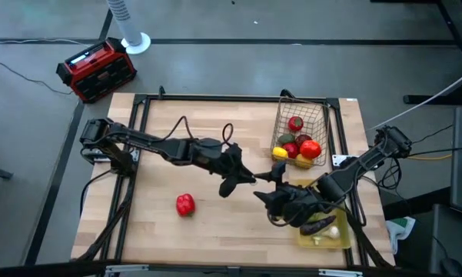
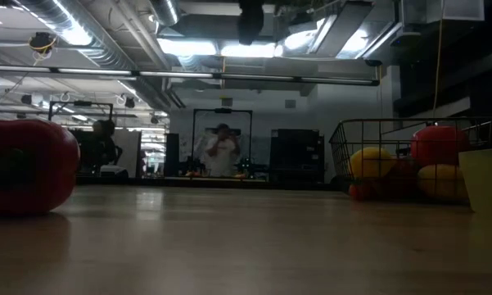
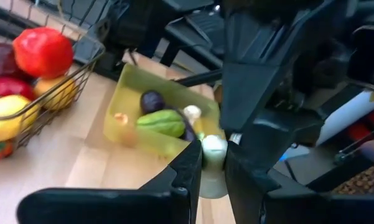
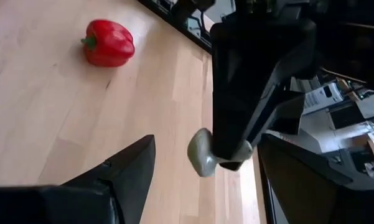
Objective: Sort produce into baskets
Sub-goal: Put the green mushroom into the yellow bin, then put the red bell pepper into the yellow bin
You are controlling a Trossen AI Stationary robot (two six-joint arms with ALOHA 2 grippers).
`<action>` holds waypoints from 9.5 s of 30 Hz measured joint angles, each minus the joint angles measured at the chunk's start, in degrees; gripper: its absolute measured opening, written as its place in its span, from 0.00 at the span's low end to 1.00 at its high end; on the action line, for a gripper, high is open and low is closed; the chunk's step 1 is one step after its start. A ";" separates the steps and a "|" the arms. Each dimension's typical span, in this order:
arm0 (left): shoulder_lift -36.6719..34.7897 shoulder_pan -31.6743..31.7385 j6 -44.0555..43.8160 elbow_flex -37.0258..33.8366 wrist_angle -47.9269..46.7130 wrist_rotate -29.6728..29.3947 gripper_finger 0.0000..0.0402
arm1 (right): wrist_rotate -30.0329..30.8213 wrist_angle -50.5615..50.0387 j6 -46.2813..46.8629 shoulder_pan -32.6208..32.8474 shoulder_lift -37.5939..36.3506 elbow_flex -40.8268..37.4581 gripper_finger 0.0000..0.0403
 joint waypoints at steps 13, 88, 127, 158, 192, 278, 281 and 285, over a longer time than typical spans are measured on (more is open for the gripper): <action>0.00 -1.04 -1.74 -0.04 4.42 0.06 0.16 | 0.26 2.06 -2.96 0.13 -0.04 0.00 0.71; 0.00 -1.74 5.26 -0.04 -9.12 0.00 0.49 | -32.09 -42.98 49.40 6.02 0.02 -0.11 0.43; 0.00 -0.99 5.80 -0.04 -8.98 0.02 0.49 | -32.36 -37.00 49.73 7.29 0.02 -13.84 0.58; 0.00 -6.20 22.75 -0.04 -8.90 2.36 0.49 | -32.36 -36.88 49.71 7.29 0.01 -13.84 0.97; -0.17 -7.36 21.65 -0.04 -10.60 1.25 0.49 | -31.25 -16.40 39.51 6.55 -2.18 -11.83 0.97; -0.11 -7.71 25.01 -0.02 -24.14 8.52 0.49 | -44.69 19.19 20.68 -24.22 -74.03 -68.28 0.97; -0.11 -7.98 24.19 -0.02 -28.57 9.22 0.56 | -44.69 19.17 20.69 -24.23 -74.03 -68.30 0.97; -0.11 -8.70 22.72 -0.02 -32.77 13.35 0.75 | -44.69 19.17 20.72 -24.24 -74.03 -68.30 0.97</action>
